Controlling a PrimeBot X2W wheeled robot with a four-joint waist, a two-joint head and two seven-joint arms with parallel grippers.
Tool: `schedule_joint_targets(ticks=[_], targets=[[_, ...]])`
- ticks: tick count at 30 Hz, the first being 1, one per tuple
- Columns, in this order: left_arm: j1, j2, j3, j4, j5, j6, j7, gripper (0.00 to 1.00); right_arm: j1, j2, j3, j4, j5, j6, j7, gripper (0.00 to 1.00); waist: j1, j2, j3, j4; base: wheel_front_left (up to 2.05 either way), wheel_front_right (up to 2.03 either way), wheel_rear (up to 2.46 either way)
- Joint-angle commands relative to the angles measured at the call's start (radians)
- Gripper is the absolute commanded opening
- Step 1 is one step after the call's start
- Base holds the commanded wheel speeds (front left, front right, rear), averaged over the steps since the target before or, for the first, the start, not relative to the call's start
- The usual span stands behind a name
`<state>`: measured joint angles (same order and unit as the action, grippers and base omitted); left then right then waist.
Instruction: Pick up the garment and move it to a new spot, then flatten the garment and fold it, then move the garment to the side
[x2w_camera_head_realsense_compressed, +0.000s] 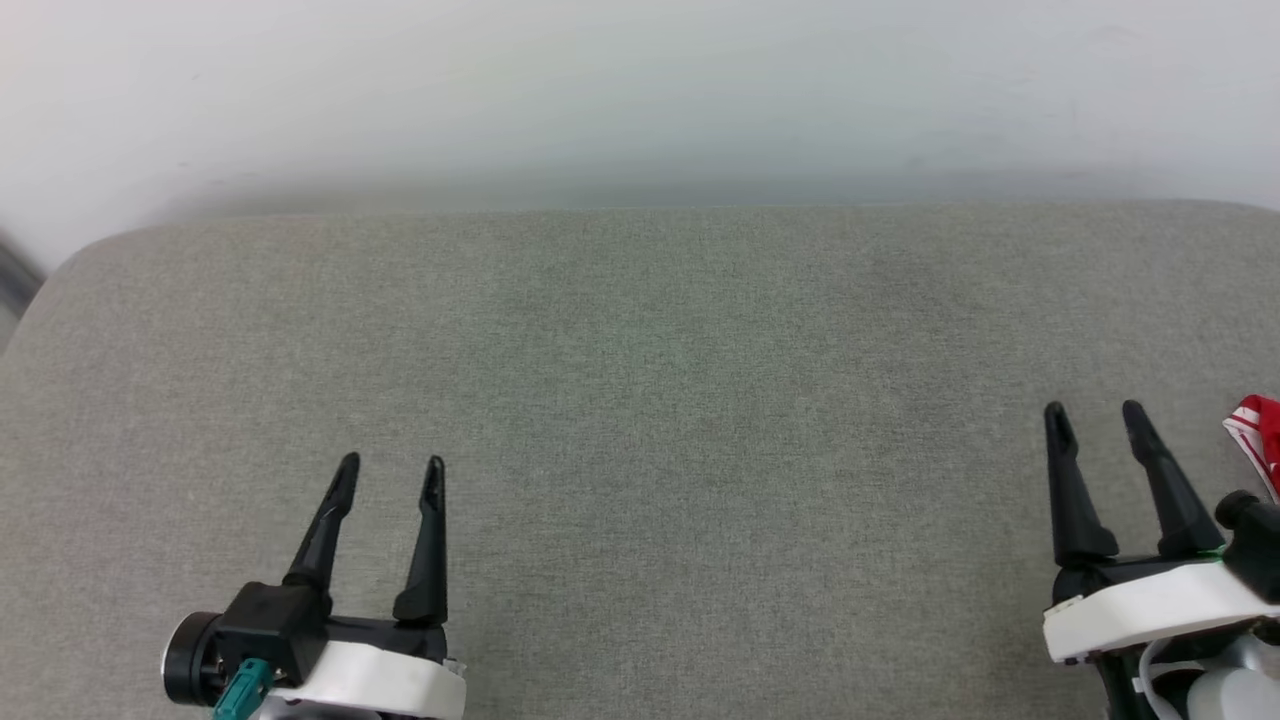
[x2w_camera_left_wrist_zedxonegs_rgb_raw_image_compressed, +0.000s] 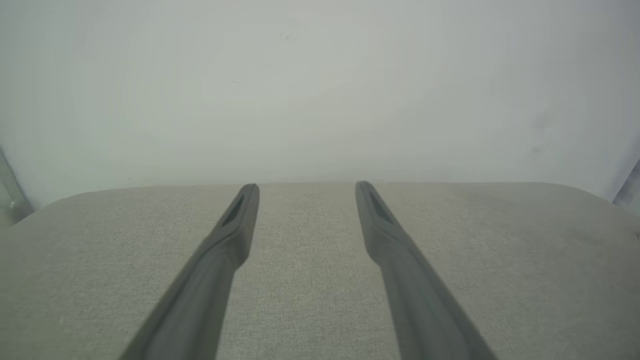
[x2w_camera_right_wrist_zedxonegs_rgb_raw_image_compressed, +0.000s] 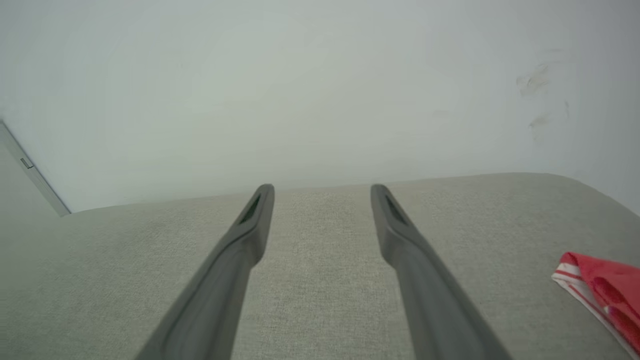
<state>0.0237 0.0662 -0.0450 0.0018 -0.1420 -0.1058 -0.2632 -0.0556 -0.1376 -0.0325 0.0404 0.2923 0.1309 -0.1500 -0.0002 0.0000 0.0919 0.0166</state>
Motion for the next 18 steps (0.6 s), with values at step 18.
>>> schedule_joint_targets(ticks=[18], targets=[[0.019, -0.015, 0.035, 0.012, 0.023, -0.008, -0.002, 1.00, 0.000, 0.026, 0.023, 0.039, 0.005, 0.000, -0.035, 1.00, 0.0002, 0.0000, -0.013, -0.008, 0.00, 0.00, 0.00]])
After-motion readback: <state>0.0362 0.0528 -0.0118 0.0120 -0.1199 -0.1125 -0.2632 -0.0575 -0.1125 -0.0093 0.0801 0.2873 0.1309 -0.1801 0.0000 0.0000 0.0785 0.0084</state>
